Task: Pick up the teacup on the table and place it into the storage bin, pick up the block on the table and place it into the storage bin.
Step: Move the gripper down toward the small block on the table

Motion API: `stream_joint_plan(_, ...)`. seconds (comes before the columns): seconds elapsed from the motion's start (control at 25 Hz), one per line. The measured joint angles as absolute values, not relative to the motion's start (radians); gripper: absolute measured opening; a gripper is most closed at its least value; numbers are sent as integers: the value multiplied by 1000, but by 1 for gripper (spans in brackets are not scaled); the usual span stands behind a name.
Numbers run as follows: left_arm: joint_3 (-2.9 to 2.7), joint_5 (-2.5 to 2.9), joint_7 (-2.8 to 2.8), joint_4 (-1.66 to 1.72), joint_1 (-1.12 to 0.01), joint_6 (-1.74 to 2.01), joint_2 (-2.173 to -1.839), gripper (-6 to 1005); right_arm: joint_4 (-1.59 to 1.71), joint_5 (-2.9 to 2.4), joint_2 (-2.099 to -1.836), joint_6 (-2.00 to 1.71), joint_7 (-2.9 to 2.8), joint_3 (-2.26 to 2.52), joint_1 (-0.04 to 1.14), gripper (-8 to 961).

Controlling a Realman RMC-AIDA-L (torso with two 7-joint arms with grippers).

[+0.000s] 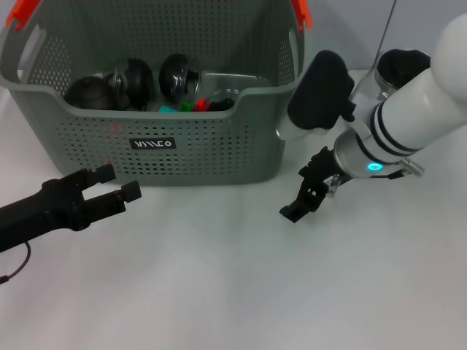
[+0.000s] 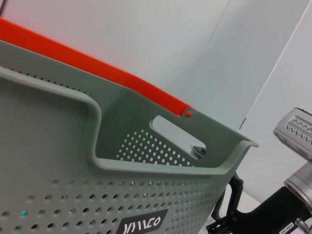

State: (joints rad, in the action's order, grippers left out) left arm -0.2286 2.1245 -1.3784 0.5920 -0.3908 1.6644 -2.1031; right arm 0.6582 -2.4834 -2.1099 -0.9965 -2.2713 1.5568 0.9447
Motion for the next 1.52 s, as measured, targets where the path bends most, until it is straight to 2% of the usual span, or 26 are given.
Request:
stream_joint_plan(0.24, -229, 2124, -1380, 592, -391, 1664, -2103, 848, 668, -2440, -2105, -1059, -2270, 1589, 949, 909)
stream_joint_plan(0.56, -229, 2125, -1379, 592, -388, 1659, -2101, 848, 803, -2427, -2089, -1389, -2236, 1408, 932, 909)
stream_joint_plan(0.88, -234, 2124, -1377, 591, -389, 1651, -2103, 848, 822, -2464, -2105, -1221, -2241, 1407, 889, 909)
stream_joint_plan(1.52, -235, 2124, -1378, 590, -388, 1643, -2106, 848, 689, -2405, -2109, -1073, -2243, 1493, 905, 908)
